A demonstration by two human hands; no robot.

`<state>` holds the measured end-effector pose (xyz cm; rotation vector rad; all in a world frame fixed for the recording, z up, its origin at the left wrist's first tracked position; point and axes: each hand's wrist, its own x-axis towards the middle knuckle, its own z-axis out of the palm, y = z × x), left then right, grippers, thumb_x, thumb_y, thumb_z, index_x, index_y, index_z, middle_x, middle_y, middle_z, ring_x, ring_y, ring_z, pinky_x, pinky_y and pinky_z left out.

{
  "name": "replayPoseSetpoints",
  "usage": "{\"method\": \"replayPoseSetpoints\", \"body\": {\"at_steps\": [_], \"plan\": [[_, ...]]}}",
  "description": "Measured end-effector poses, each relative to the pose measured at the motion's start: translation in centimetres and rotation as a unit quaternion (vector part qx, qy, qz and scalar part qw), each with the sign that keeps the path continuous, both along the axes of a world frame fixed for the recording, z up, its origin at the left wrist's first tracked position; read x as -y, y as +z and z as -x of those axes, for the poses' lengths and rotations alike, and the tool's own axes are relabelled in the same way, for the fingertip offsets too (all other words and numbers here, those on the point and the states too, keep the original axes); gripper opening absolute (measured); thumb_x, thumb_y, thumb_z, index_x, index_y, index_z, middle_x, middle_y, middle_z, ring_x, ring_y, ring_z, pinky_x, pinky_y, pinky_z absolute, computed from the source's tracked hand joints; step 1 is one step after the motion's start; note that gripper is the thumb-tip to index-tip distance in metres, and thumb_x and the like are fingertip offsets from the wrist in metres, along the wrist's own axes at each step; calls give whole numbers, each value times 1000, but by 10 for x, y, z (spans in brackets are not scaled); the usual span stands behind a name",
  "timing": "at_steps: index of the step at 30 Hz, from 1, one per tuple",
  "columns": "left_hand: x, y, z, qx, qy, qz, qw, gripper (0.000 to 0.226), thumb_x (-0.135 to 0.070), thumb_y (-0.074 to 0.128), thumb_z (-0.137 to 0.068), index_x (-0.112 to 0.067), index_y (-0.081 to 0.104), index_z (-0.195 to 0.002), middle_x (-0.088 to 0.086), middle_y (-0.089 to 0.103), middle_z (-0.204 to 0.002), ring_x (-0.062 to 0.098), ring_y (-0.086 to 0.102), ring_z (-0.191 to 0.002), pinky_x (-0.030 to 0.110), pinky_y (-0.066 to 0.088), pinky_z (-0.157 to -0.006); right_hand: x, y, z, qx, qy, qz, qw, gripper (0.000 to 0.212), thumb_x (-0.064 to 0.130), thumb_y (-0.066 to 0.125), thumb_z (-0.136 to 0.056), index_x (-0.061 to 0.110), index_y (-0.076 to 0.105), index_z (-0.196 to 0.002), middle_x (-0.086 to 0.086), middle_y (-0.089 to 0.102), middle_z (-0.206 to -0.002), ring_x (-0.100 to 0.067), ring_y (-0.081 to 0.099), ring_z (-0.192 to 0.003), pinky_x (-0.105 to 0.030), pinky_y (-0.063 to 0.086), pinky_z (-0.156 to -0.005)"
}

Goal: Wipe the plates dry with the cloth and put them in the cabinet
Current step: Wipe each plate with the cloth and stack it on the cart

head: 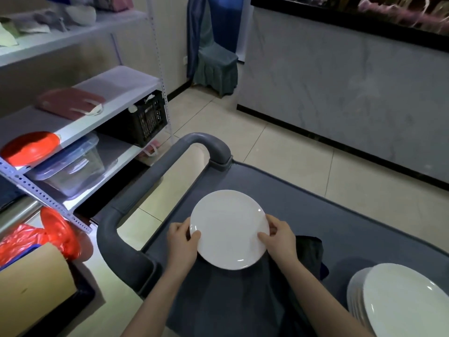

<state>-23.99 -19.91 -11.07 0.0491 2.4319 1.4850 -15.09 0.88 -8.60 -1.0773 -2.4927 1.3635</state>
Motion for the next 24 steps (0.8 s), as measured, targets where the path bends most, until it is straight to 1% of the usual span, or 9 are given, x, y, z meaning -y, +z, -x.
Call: {"method": "replayPoseSetpoints", "body": {"at_steps": [2, 4, 7, 10, 13, 15, 18, 22, 24], "plan": [[-2, -4, 2, -9, -5, 15, 1000, 16, -4, 55, -92, -10, 63, -104, 5, 41, -104, 27, 49, -98, 27, 39, -79, 1, -5, 3, 1, -6, 4, 1000, 33, -3, 63, -77, 10, 70, -106, -14, 68, -97, -32, 62, -92, -45, 55, -84], [-4, -7, 4, -20, -8, 24, 999, 21, -4, 54, -93, -9, 61, -112, 5, 40, -105, 24, 47, -96, 29, 41, -83, 1, -8, 7, 4, -19, 3, 1000, 39, 0, 64, -79, 17, 69, -114, -11, 64, -104, -27, 61, -95, -41, 53, -89], [-8, -9, 5, -45, -10, 45, 998, 34, -5, 54, -94, -10, 57, -128, 5, 39, -107, 21, 45, -95, 23, 36, -82, -2, -11, 12, 11, -32, -10, 999, 47, 2, 65, -81, 20, 66, -124, -9, 56, -110, -22, 59, -92, -33, 49, -90], [-11, -11, 2, -64, -4, 59, 996, 43, -4, 55, -94, -11, 54, -136, 3, 38, -106, 22, 42, -99, 18, 32, -83, -3, -12, 11, 8, -45, -1, 999, 50, 1, 66, -82, 20, 64, -128, -5, 52, -111, -18, 58, -89, -26, 44, -86], [-12, -12, 0, -81, -1, 74, 994, 46, -2, 54, -94, -9, 52, -140, 3, 37, -107, 24, 41, -102, 27, 36, -88, -1, -15, 10, 1, -47, 3, 999, 50, 2, 68, -82, 20, 64, -129, -2, 52, -109, -10, 57, -83, -20, 42, -81], [-11, -12, -1, -88, 1, 79, 993, 46, -1, 54, -94, -8, 51, -140, 2, 36, -107, 24, 40, -103, 33, 41, -92, 0, -17, 9, -4, -47, 2, 999, 51, 2, 68, -82, 21, 63, -129, -1, 52, -108, -10, 57, -83, -15, 42, -76], [-11, -13, -2, -95, 8, 82, 992, 47, -2, 55, -94, -9, 51, -141, 0, 35, -106, 20, 36, -103, 29, 38, -91, -1, -18, 9, -7, -43, -1, 999, 52, 2, 68, -82, 21, 63, -130, 0, 51, -107, -12, 57, -84, -9, 39, -72], [-12, -16, -4, -99, 9, 91, 991, 50, -5, 55, -95, -9, 47, -144, -1, 34, -109, 14, 31, -103, 28, 37, -90, -4, -21, 7, -6, -36, 7, 999, 53, 5, 70, -84, 21, 60, -134, 0, 50, -111, -12, 58, -88, -11, 41, -76], [-13, -16, -4, -95, 18, 100, 990, 50, -6, 56, -94, -6, 47, -144, -2, 34, -110, 13, 29, -104, 29, 36, -91, -6, -22, 7, -10, -35, 11, 999, 51, 6, 71, -84, 19, 61, -133, 0, 50, -112, -11, 58, -89, -9, 40, -76]]}}
